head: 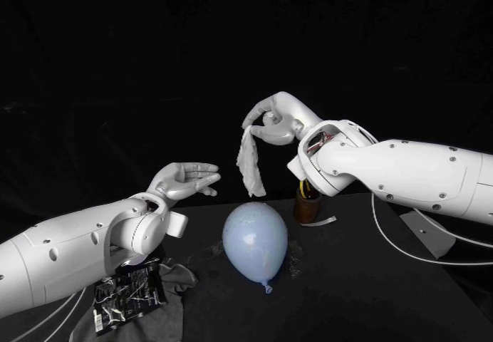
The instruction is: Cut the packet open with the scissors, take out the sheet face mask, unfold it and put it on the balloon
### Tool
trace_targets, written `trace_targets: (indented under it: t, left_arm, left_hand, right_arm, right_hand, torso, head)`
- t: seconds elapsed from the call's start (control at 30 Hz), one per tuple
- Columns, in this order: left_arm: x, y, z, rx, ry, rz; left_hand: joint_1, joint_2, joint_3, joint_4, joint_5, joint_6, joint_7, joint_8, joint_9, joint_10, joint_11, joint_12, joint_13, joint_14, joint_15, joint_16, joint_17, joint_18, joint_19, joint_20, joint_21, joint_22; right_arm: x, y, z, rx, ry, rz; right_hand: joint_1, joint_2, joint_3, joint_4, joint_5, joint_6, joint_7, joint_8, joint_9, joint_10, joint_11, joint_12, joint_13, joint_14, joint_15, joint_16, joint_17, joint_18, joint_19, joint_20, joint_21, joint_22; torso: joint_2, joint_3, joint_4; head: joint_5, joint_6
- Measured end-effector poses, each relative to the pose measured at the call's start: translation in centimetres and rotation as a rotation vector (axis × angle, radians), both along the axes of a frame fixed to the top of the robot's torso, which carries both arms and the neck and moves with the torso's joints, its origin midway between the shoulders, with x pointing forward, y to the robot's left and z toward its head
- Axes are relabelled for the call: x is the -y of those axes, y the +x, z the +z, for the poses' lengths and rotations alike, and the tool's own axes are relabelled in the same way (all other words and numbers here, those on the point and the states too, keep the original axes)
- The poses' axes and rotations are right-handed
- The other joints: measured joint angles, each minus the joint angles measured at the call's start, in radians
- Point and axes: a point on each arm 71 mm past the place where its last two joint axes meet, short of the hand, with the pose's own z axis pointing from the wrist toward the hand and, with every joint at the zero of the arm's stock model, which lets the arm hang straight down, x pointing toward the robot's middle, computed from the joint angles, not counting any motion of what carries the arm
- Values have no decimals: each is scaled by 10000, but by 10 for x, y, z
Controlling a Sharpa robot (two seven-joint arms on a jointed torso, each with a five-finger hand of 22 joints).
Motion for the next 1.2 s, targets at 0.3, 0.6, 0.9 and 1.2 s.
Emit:
trace_targets:
  t: [0.3, 0.6, 0.9, 1.2]
  left_arm:
    - [8, -5, 9, 898, 42, 27]
    - [24, -7, 13, 1208, 63, -275]
    - [36, -7, 13, 1225, 112, -461]
    - [41, -6, 11, 1051, 260, -510]
  left_hand:
    - [75, 75, -170, 2, 0, 452, -94, 459, 68, -5, -138, 1025, 299, -118, -61, 548, 113, -4, 0, 0, 66, 95]
    - [-90, 123, -692, 305, 0, 594, -55, 703, -14, 0, -365, 2401, 846, 276, -305, 1578, 417, -5, 361, -210, 614, 442]
    - [-129, 164, -945, 449, 0, 594, -56, 767, -85, -103, -467, 2928, 1049, 391, -351, 1821, 443, -11, 436, -285, 781, 588]
    - [-181, 217, -1283, 512, 0, 630, -21, 857, -149, -196, -482, 3362, 1199, 560, -409, 2092, 471, -78, 544, -321, 964, 737]
  right_arm:
    - [-4, 0, -5, -112, -14, 48]
    - [-5, 0, -7, -182, -19, 88]
    - [-9, -3, -9, -235, -14, 219]
    - [-10, -5, -9, -248, -7, 264]
  right_hand:
    - [0, 0, 0, 0, 0, -2, -1, -3, -3, -1, -1, -1, -2, 0, 0, -14, 8, 0, 0, 0, -1, 4]
    - [0, 0, 0, 0, 0, 0, 0, -21, -11, -1, -1, -2, 4, 0, 0, 6, 7, -1, -1, 0, -1, 8]
    - [0, 0, 0, 0, 0, 26, 26, 3, -8, -2, -1, -3, 5, 0, 0, 6, 2, -3, -1, 0, -1, 8]
    - [0, 0, 0, 0, 0, 24, 24, 2, -8, -2, -2, -15, 0, 0, 0, -2, 0, -6, -1, 0, -19, 2]
  torso:
    - [4, 5, -8]
    - [-11, 19, -16]
    - [-12, 26, -18]
    - [-14, 20, -12]
  head:
    - [43, -39]
    - [76, -63]
    - [83, -55]
    - [63, -72]
